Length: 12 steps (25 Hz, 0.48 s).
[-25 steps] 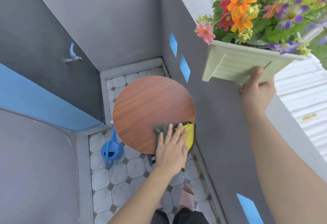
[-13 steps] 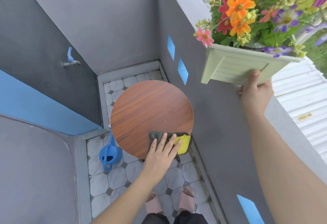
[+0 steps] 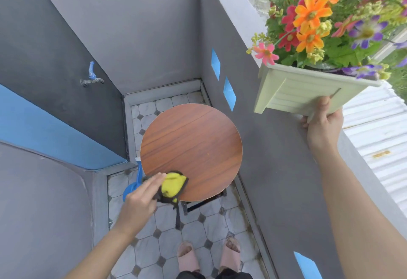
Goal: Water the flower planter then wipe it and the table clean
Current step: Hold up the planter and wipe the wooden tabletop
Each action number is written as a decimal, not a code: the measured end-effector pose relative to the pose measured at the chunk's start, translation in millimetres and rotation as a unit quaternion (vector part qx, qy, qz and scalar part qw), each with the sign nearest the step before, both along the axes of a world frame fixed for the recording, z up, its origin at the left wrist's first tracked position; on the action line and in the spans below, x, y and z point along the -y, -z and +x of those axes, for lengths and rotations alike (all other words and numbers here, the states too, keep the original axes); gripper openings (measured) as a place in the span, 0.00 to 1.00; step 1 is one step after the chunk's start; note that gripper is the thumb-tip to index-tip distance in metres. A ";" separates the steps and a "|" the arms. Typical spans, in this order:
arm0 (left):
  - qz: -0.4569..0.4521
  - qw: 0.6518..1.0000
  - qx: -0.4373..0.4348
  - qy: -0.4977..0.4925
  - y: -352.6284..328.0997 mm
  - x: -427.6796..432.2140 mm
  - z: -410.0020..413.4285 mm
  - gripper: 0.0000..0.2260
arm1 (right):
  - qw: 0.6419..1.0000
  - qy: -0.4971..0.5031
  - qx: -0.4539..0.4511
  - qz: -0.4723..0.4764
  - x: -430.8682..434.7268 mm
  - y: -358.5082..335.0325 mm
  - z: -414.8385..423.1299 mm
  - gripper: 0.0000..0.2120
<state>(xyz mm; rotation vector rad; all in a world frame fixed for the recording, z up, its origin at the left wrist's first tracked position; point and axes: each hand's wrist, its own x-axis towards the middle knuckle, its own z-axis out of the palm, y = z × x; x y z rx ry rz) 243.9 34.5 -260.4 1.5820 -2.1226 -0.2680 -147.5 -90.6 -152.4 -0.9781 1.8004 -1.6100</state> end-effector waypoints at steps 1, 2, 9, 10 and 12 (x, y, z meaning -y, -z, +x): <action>0.019 0.994 -0.055 -0.093 -5.0 5.8 -0.2 0.21 | 1.000 0.002 0.000 -0.005 -0.9 -0.4 0.2 0.16; 0.036 0.972 -0.113 -0.202 -13.1 14.5 -1.3 0.18 | 1.000 0.000 -0.004 -0.011 -2.2 -1.2 0.5 0.15; 0.275 0.767 -0.306 -0.492 -9.0 92.2 30.0 0.19 | 1.000 -0.021 0.013 -0.008 6.4 -9.1 24.1 0.29; 0.300 0.763 -0.320 -0.475 -8.3 96.6 25.2 0.21 | 1.000 -0.019 0.006 -0.008 8.5 -12.4 31.5 0.28; 0.327 0.786 -0.296 -0.433 -9.9 103.0 16.1 0.25 | 1.000 -0.020 0.001 -0.021 11.0 -18.2 47.1 0.23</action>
